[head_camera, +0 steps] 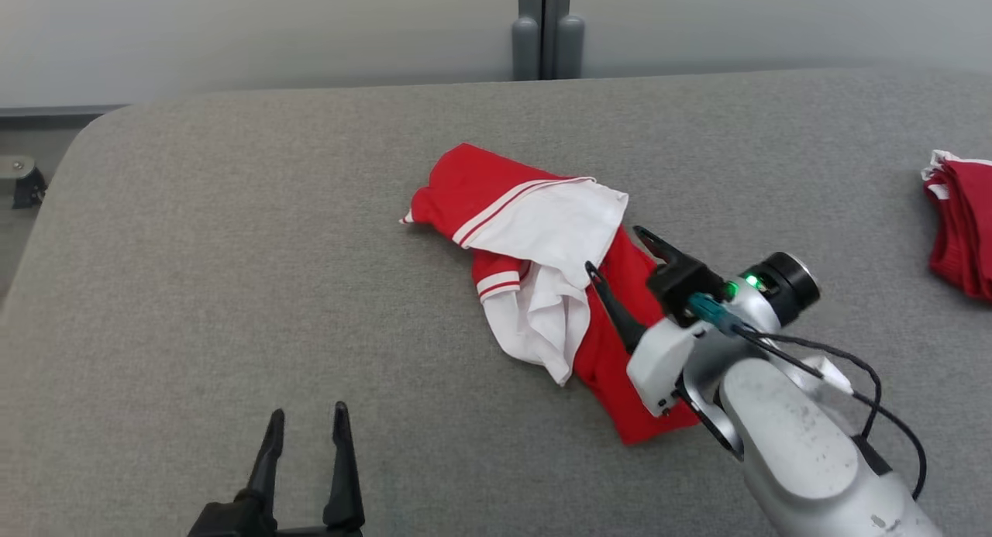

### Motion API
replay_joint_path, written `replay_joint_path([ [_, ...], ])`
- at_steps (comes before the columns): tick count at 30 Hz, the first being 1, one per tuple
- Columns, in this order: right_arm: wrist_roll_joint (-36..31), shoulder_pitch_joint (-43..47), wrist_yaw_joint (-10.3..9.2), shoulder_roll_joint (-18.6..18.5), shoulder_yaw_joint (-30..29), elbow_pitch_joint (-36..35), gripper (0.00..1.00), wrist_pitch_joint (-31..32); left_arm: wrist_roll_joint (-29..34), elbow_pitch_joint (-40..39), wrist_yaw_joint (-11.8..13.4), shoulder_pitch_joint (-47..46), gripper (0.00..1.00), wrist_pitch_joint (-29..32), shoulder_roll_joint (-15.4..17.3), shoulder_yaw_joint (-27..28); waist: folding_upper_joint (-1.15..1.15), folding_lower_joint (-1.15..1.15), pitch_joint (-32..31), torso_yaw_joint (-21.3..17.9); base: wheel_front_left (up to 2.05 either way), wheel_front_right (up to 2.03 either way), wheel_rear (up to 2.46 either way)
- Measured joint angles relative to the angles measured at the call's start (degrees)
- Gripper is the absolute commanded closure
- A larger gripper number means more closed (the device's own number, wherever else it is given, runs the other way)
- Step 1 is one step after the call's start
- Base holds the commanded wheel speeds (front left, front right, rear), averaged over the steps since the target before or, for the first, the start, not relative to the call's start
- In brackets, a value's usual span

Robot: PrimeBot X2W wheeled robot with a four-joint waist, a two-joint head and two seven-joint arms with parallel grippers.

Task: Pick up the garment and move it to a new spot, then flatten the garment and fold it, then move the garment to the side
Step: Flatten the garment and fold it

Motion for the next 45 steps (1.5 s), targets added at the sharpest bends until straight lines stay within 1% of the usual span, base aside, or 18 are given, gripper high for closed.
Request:
replay_joint_path([
  [1, 0.1, -2.4, 0.01, -0.7, 2.9, 1.6, 0.00, 1.9, -0.3, 0.4, 0.0, -0.3, 0.00, 0.0, 0.0, -0.8, 0.00, 0.00, 0.2, 0.7, 0.00, 0.00, 0.00],
  [4, 2.1, -7.7, 0.01, -1.9, 7.9, 5.8, 0.00, 5.9, -1.3, 1.1, 0.3, -1.5, 0.00, 0.0, 0.0, -2.6, 0.00, 0.00, 0.6, 2.8, 0.00, 0.00, 0.00],
  [9, 5.3, -13.6, 0.01, -5.0, 15.0, 11.7, 0.00, 11.7, -3.0, 1.2, 1.1, -2.6, 0.00, 0.0, 0.0, -5.5, 0.00, 0.00, 1.1, 6.6, 0.00, 0.00, 0.00],
  [14, 7.9, -17.7, 0.01, -7.8, 20.0, 15.8, 0.00, 14.1, -3.9, 1.1, 1.8, -2.6, 0.00, 0.0, 0.0, -7.0, 0.00, 0.00, 1.5, 10.1, 0.00, 0.00, 0.00],
  [17, 9.8, -19.0, 0.01, -8.5, 22.6, 17.7, 0.00, 15.3, -4.2, 1.0, 2.1, -2.6, 0.00, 0.0, 0.0, -7.3, 0.00, 0.00, 1.8, 11.7, 0.00, 0.00, 0.00],
  [21, 12.4, -20.4, 0.01, -9.3, 24.6, 19.5, 0.00, 15.6, -4.4, 0.9, 2.3, -2.6, 0.00, 0.0, 0.0, -7.5, 0.00, 0.00, 2.2, 12.8, 0.00, 0.00, 0.00],
  [22, 12.8, -20.7, 0.01, -9.4, 25.0, 19.8, 0.09, 15.6, -4.4, 0.8, 2.3, -2.7, 0.00, 0.0, 0.0, -7.5, 0.00, 0.00, 2.4, 12.9, 0.00, 0.00, 0.00],
  [23, 13.1, -21.0, 0.01, -9.4, 25.1, 20.2, 0.44, 15.6, -4.4, 0.8, 2.5, -2.8, 0.00, 0.0, 0.0, -7.5, 0.00, 0.00, 2.5, 13.0, 0.00, 0.00, 0.00],
  [24, 13.5, -21.2, 0.01, -9.5, 25.1, 20.6, 1.00, 15.6, -4.4, 0.8, 2.5, -2.9, 0.00, 0.0, 0.0, -7.5, 0.00, 0.00, 2.5, 13.0, 0.00, 0.00, 0.00],
  [26, 14.2, -21.8, 0.01, -9.6, 24.2, 21.0, 1.00, 15.3, -4.5, 0.6, 2.5, -3.0, 0.00, 0.0, 0.0, -7.5, 0.00, 0.00, 2.6, 12.9, 0.00, 0.00, 0.00],
  [29, 16.0, -22.9, 0.01, -9.1, 21.1, 21.1, 1.00, 14.7, -4.7, 0.5, 2.8, -3.0, 0.00, 0.0, 0.0, -7.5, 0.00, 0.00, 2.5, 12.5, 0.00, 0.00, 0.00],
  [31, 18.3, -23.2, 0.01, -8.1, 18.3, 20.8, 1.00, 14.7, -4.7, 0.5, 3.0, -3.0, 0.00, 0.0, 0.0, -7.4, 0.00, 0.00, 2.4, 12.1, 0.00, 0.00, 0.00],
  [33, 21.1, -23.2, 0.01, -7.1, 16.6, 19.7, 1.00, 16.1, -4.7, 0.5, 3.0, -2.9, 0.00, 0.0, 0.0, -7.3, 0.00, 0.00, 2.1, 11.7, 0.00, 0.00, 0.00],
  [36, 27.8, -23.2, 0.01, -5.7, 13.8, 16.5, 1.00, 20.0, -4.8, 0.6, 3.0, -2.9, 0.00, 0.0, 0.0, -7.1, 0.00, 0.00, 1.5, 11.1, 0.00, 0.00, 0.00],
  [38, 33.5, -23.0, 0.00, -4.8, 11.8, 13.1, 1.00, 23.9, -4.8, 0.6, 3.0, -2.8, 0.00, 0.0, 0.0, -6.7, 0.00, 0.00, 1.0, 10.6, 0.00, 0.00, 0.00],
  [42, 43.7, -21.9, -0.01, -3.3, 8.3, 3.9, 1.00, 31.8, -4.7, 0.5, 3.0, -2.3, 0.00, 0.0, 0.0, -6.1, 0.00, 0.00, -0.1, 9.6, 0.00, 0.00, 0.00],
  [45, 48.3, -21.1, -0.02, -2.0, 5.1, -2.1, 1.00, 36.1, -4.7, 0.5, 3.0, -1.9, 0.00, 0.0, 0.0, -5.9, 0.00, 0.00, -1.1, 8.7, 0.00, 0.00, 0.00],
])
